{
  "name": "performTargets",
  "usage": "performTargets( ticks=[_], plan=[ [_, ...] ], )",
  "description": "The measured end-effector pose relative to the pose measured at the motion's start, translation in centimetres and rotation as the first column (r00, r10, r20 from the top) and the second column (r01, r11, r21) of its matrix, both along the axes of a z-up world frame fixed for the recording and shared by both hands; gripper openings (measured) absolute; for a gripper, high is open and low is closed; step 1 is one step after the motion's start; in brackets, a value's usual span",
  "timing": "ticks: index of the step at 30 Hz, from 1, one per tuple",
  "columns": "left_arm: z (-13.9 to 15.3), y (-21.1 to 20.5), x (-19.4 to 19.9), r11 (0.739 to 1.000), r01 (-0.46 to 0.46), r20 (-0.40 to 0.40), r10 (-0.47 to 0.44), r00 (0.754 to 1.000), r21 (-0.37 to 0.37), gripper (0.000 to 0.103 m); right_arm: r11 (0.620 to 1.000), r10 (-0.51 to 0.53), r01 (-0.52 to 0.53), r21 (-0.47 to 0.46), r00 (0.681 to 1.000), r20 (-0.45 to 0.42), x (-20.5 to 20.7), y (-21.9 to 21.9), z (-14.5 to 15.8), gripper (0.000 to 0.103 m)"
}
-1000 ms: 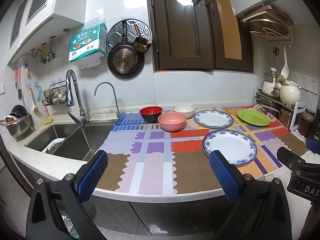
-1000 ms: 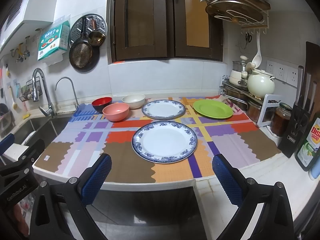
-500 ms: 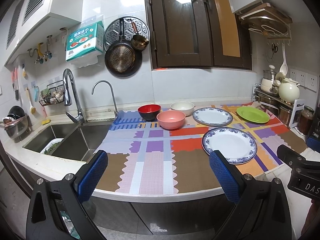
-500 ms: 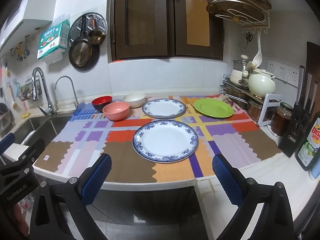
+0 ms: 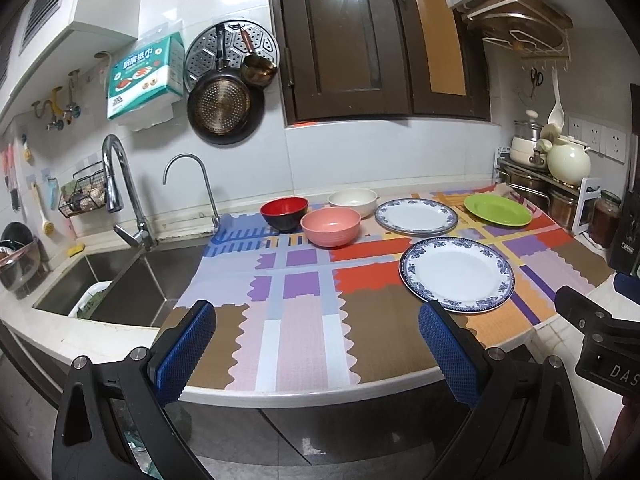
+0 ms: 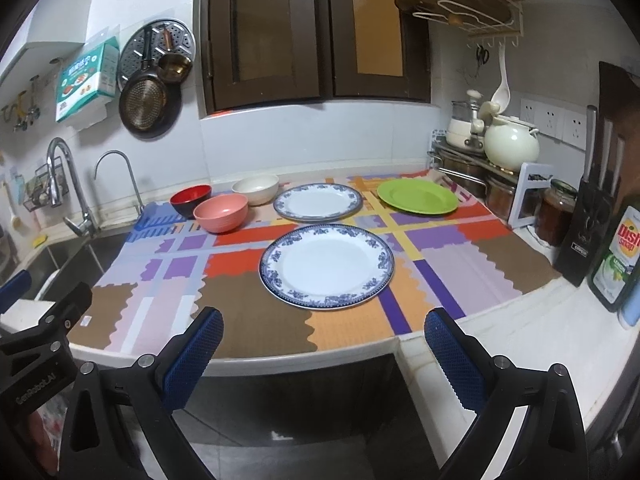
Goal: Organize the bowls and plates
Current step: 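Move both grippers forward to the rim of the large blue-and-white plate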
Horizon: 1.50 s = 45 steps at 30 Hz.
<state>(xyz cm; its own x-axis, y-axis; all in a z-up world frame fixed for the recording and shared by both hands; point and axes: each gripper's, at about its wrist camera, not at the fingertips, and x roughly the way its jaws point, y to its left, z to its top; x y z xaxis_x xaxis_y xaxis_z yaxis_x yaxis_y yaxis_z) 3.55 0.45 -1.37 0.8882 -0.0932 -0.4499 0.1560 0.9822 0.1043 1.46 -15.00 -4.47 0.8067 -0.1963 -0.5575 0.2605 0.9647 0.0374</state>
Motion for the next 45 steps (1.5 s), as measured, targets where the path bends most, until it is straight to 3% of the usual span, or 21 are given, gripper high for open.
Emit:
performTargets(
  ticks=[7,14,25,31,37,45],
  plan=[
    [-0.6,-1.8,3.9,1.000,0.027,-0.008,-0.027,1.000,0.014,0.103,0.999,-0.030,0.030,-0.018,1.000,0.001,2.5,-1.1,-0.5,0.102],
    [-1.3,-5.0,9.8,0.999,0.046,-0.019,-0.046,0.999,0.021,0.103,0.999,-0.029,0.029,-0.022,1.000,0.001,8.3,-3.4,-1.0,0.102],
    [-4.9,-10.8,18.4,0.994,0.103,-0.153,-0.095,0.984,0.042,0.103,0.997,-0.066,0.064,-0.035,0.994,-0.081,17.0,-8.3,-3.7,0.102],
    [-7.6,-13.2,21.4,0.991,0.117,-0.253,-0.099,0.963,0.060,0.101,0.996,-0.085,0.085,-0.006,0.984,-0.158,20.1,-11.1,-6.4,0.102],
    [-10.3,-14.9,24.2,0.990,0.131,-0.367,-0.103,0.924,0.052,0.094,0.996,-0.072,0.082,0.031,0.969,-0.237,22.7,-13.0,-9.1,0.101],
    [-12.7,-16.7,26.3,0.983,0.179,-0.467,-0.141,0.873,0.038,0.077,0.992,-0.031,0.070,0.107,0.943,-0.331,24.7,-14.6,-12.2,0.082]
  ],
)
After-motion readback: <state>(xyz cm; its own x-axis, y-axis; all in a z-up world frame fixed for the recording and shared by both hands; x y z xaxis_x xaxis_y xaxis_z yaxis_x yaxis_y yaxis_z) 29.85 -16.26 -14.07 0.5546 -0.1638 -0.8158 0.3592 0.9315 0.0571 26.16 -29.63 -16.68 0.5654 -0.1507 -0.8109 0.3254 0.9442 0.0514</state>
